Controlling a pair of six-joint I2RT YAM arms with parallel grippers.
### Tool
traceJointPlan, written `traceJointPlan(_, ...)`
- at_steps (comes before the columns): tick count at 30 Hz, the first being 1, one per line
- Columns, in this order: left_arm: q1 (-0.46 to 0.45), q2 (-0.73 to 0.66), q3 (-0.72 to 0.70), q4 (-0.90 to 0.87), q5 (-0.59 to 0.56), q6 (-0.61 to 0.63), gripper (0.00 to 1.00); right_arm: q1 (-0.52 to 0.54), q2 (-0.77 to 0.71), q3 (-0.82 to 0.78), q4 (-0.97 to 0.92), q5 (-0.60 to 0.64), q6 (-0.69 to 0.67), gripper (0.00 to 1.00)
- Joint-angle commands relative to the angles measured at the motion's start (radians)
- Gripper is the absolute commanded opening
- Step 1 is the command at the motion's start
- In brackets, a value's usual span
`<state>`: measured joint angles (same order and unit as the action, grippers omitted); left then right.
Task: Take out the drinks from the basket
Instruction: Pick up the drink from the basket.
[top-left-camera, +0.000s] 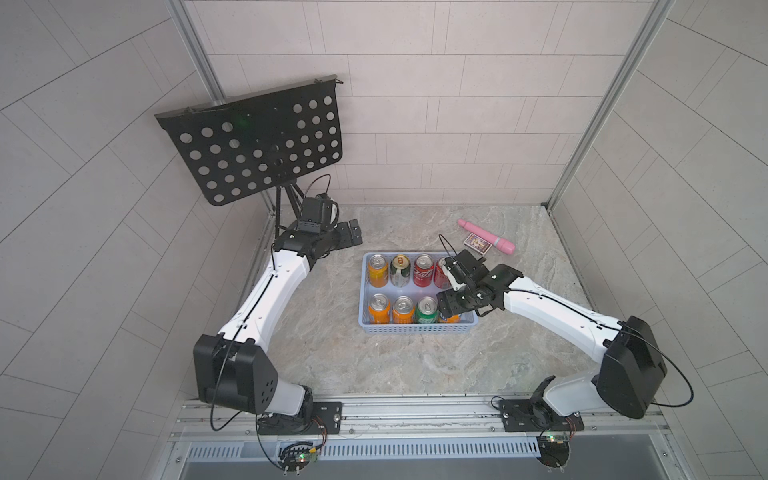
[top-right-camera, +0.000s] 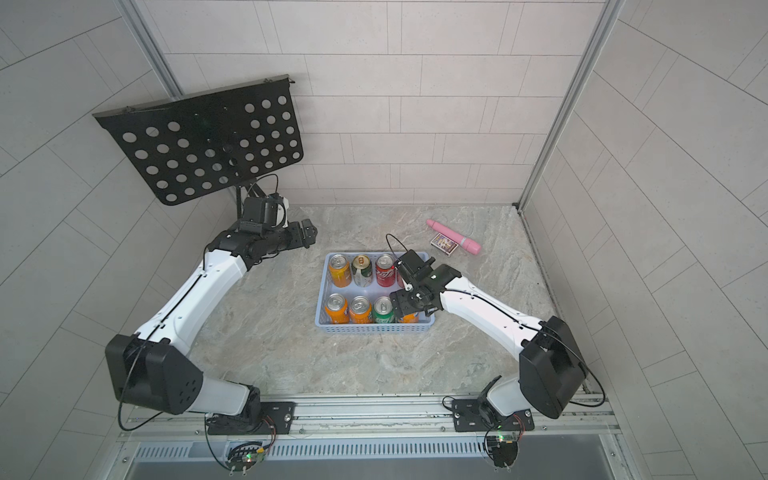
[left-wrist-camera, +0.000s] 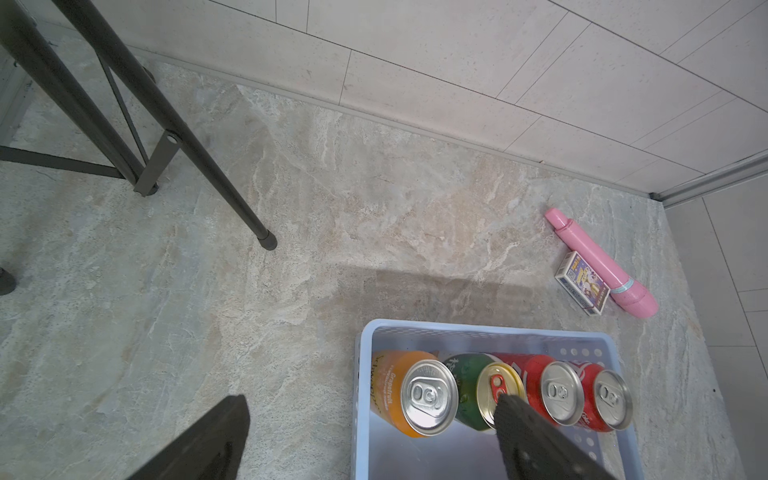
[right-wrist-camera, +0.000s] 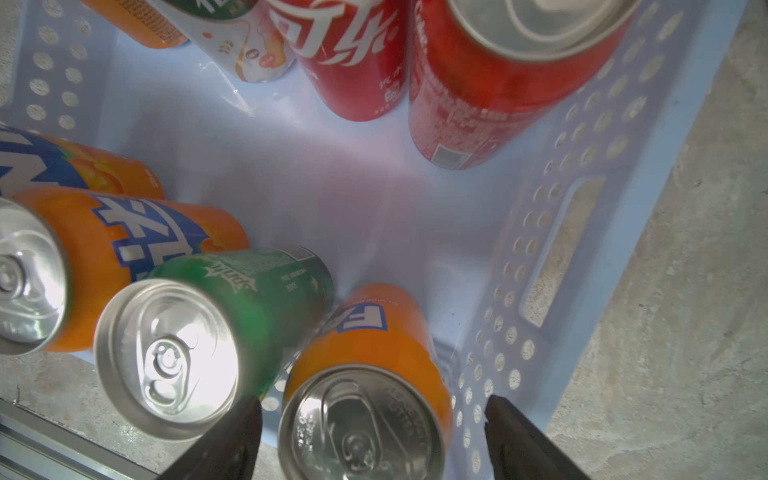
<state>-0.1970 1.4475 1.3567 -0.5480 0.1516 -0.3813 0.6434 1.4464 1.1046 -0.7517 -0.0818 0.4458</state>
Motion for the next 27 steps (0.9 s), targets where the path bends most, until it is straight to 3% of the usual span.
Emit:
traceJointPlan(1, -0.004, -0.001, -0.008, -0.003, -0.017, 0.007, 1.0, 0.007, 0.021, -0.013, -0.01, 0.033, -0.006, 0.87)
traceJointPlan(19, -0.005, -0.004, -0.008, -0.002, -0.012, 0.014, 1.0, 0.012, 0.097, -0.042, 0.033, 0.025, 0.002, 0.84)
traceJointPlan(23, -0.005, -0.006, -0.008, -0.003, -0.014, 0.015, 1.0, 0.016, 0.096, -0.047, 0.027, 0.029, 0.002, 0.8)
traceJointPlan(27, -0.006, -0.006, -0.008, -0.003, -0.018, 0.016, 1.0, 0.018, 0.084, -0.043, 0.013, 0.043, 0.002, 0.69)
